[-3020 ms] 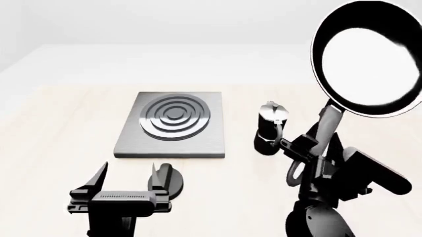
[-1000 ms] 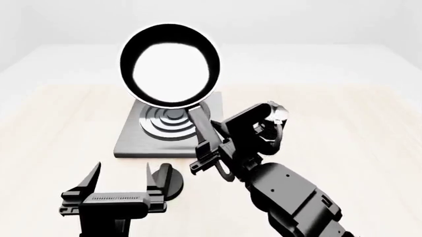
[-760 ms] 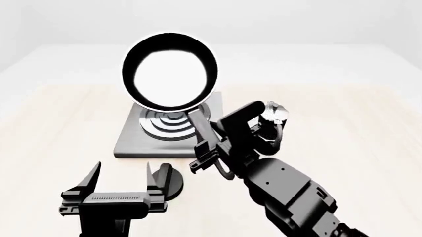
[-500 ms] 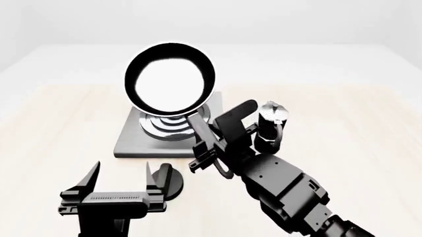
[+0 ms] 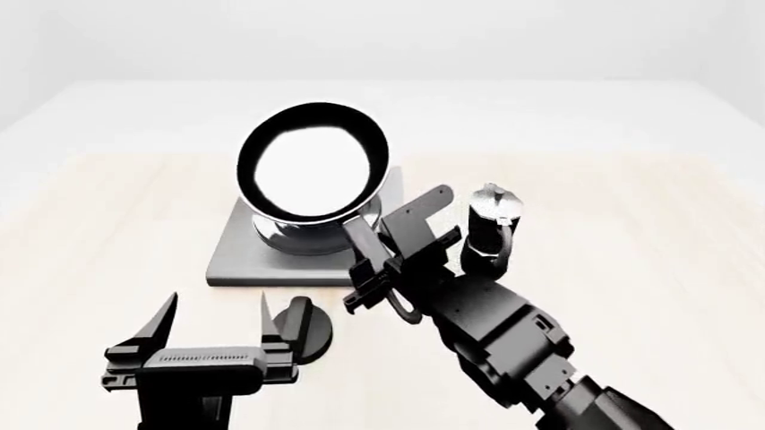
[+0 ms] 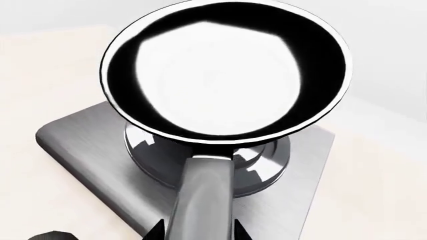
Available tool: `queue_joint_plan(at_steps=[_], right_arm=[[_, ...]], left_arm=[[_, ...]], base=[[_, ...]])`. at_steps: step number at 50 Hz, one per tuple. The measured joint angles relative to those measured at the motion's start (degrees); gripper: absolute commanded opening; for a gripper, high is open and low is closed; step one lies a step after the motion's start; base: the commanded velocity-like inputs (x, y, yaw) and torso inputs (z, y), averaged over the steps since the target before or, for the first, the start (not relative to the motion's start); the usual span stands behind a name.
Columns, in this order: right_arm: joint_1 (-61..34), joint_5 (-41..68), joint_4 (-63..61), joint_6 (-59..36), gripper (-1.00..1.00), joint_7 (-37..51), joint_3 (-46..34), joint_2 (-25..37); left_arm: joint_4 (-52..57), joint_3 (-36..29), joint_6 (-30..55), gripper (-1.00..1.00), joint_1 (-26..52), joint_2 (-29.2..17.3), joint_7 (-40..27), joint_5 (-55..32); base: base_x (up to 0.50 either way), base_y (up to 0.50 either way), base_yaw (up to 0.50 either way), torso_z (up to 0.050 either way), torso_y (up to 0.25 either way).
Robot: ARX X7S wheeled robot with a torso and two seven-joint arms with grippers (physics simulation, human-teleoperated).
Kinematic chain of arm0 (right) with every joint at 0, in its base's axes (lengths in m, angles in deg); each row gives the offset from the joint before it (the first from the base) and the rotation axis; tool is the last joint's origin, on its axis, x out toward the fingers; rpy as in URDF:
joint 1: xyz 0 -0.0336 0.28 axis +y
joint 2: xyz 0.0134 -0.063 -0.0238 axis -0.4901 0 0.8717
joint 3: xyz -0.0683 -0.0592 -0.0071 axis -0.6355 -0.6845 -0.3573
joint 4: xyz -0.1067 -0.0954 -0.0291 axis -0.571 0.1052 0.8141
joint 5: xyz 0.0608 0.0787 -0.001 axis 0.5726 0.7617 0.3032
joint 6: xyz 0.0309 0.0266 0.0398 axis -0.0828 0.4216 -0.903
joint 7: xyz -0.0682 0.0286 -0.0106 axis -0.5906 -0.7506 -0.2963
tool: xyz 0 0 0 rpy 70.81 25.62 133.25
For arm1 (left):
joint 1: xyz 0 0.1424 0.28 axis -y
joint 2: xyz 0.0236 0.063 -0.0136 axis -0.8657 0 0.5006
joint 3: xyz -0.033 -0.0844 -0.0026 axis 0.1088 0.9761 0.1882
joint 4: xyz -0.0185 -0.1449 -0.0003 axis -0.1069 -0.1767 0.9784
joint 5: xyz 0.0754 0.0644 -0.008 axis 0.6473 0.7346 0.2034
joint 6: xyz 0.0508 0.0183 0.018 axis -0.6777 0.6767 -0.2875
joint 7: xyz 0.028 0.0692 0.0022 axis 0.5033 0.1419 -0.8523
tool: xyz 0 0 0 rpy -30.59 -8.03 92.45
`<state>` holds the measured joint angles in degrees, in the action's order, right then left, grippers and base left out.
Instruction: Put the frying pan on the stove.
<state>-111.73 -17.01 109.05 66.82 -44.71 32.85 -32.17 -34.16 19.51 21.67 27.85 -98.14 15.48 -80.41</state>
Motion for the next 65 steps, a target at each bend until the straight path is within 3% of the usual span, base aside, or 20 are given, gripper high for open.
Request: queue_joint_plan(at_steps=[42, 43, 65], right_arm=[[-1.2, -1.7, 9.6, 4.1, -1.00, -2.7, -2.0, -2.8], [-1.2, -1.7, 9.6, 4.1, 1.00, -2.7, -2.0, -2.8], [-2.5, -2.8, 4.3, 2.5, 1.00, -0.8, -0.3, -1.9]], left_arm=[[-1.0, -0.2, -0.6, 1.00, 0.2, -0.3, -0.6, -0.4], [-1.0, -0.2, -0.6, 1.00, 0.2, -0.3, -0.6, -0.4], [-0.3, -0.4, -0.6, 1.00, 0.0, -0.7, -1.0, -0.5]], base=[[0.00, 0.00, 0.00, 0.000, 0.002], [0.00, 0.00, 0.00, 0.000, 0.000], [0.00, 0.00, 0.00, 0.000, 0.000]])
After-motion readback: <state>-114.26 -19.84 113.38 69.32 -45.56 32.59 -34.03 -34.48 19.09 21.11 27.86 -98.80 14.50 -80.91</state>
